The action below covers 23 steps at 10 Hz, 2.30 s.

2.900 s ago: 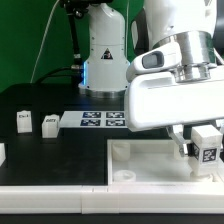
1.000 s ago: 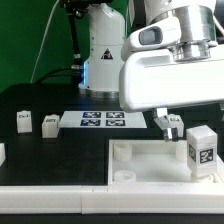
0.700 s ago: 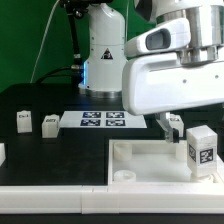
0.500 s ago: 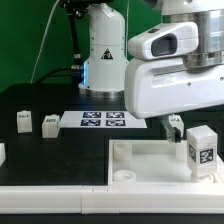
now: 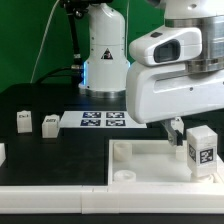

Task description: Assemble one leg

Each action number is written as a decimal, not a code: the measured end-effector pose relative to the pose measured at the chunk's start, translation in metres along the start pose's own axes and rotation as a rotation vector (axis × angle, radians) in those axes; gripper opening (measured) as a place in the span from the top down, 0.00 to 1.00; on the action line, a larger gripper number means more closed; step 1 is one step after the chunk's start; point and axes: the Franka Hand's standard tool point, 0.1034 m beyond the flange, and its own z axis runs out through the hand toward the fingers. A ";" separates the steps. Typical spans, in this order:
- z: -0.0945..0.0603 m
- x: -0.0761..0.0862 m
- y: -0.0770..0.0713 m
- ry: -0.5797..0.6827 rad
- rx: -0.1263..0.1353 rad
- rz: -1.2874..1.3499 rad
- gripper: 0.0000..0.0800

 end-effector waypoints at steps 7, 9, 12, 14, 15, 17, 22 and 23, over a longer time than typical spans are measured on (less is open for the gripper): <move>0.000 0.000 -0.001 0.000 0.005 0.084 0.64; 0.001 -0.001 -0.003 0.001 0.011 0.271 0.64; 0.001 -0.001 -0.004 0.019 0.006 0.653 0.64; 0.002 0.000 -0.004 0.017 0.019 0.895 0.64; 0.002 0.000 -0.005 0.013 0.025 1.035 0.64; 0.002 0.000 -0.008 0.014 0.020 1.193 0.64; 0.003 0.000 -0.010 0.013 0.026 1.281 0.32; 0.003 0.000 -0.010 0.013 0.025 1.238 0.32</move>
Offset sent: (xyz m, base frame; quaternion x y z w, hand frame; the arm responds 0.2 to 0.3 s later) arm 0.0000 0.0000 0.0000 0.0000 0.0000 0.0000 1.0000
